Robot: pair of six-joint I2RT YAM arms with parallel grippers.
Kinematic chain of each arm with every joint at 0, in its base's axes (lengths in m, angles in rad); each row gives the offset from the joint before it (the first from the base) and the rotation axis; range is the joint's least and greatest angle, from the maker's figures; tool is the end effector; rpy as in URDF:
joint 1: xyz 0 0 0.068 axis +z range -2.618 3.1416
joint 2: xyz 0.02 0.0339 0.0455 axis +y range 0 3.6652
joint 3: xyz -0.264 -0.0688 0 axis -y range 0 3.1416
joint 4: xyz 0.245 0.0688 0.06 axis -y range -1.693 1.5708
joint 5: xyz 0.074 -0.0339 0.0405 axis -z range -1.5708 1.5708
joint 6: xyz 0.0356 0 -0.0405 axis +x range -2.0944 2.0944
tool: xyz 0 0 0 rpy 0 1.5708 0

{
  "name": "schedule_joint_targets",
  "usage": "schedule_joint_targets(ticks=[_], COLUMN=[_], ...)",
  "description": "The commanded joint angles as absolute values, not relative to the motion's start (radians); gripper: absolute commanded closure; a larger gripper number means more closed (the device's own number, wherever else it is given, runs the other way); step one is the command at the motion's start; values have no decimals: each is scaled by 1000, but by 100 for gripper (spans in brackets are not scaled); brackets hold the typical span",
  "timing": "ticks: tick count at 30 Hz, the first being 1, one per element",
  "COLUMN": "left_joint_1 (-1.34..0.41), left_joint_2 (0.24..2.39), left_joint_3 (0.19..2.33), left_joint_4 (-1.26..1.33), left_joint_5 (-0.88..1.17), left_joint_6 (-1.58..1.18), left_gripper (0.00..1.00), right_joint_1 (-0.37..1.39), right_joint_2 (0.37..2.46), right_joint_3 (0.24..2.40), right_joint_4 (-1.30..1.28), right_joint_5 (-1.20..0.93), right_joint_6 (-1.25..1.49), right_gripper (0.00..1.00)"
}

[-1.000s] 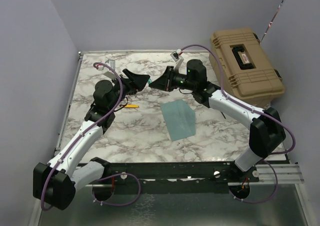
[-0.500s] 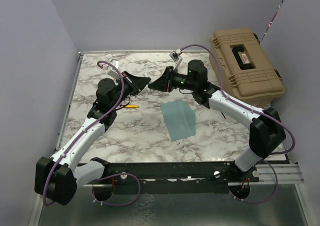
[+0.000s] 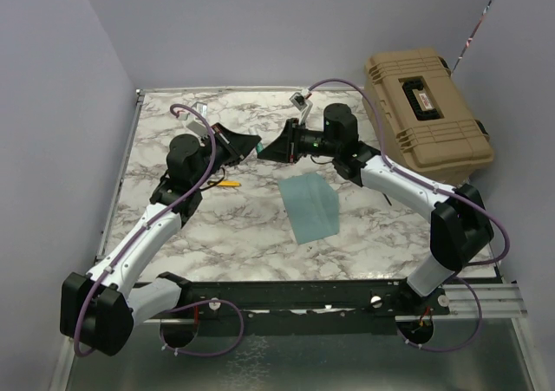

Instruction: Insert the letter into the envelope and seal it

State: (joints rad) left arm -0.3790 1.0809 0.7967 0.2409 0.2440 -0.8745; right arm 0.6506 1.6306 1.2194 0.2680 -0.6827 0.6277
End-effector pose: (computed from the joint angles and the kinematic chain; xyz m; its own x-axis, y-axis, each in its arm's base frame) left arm 0.2349 -0.1028 0.3306 -0.4733 -0.6129 -0.6328 0.3432 0.5332 -0.7732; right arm 0.2927 0.2510 0.3196 -0.6597 0.0705 -0.7482 -0.7158 0.2444 0.6541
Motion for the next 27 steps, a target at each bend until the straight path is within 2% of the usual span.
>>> schedule_joint_targets(ticks=[1, 2, 4, 6, 9, 12, 18, 21, 22, 25, 27], left_joint_1=[-374, -374, -374, -374, -374, -374, -375, -374, -374, -374, -374], left_joint_2=[1065, 1063, 1059, 1056, 1051, 1047, 1038, 1016, 1008, 981, 960], left_joint_3=[830, 830, 826, 819, 801, 774, 742, 711, 703, 681, 677], left_joint_4=[230, 230, 230, 230, 236, 259, 289, 315, 317, 313, 308], left_joint_5=[233, 234, 241, 247, 256, 277, 311, 305, 296, 263, 262], left_joint_6=[-848, -847, -839, -834, -833, -838, -859, -866, -861, -794, -710], left_gripper=[100, 100, 80, 66, 60, 63, 79, 98, 100, 100, 100], right_joint_1=[652, 652, 652, 652, 652, 652, 652, 652, 652, 652, 652], right_joint_2=[1670, 1674, 1676, 1671, 1662, 1659, 1660, 1662, 1660, 1636, 1607], right_joint_3=[1264, 1270, 1274, 1271, 1269, 1266, 1241, 1240, 1236, 1230, 1236], right_joint_4=[262, 268, 287, 317, 348, 375, 438, 451, 452, 405, 308], right_joint_5=[-752, -753, -753, -753, -749, -753, -758, -764, -767, -751, -723], right_joint_6=[623, 626, 636, 649, 663, 669, 709, 716, 717, 681, 620], right_gripper=[88, 93, 99, 99, 99, 100, 99, 98, 93, 57, 41])
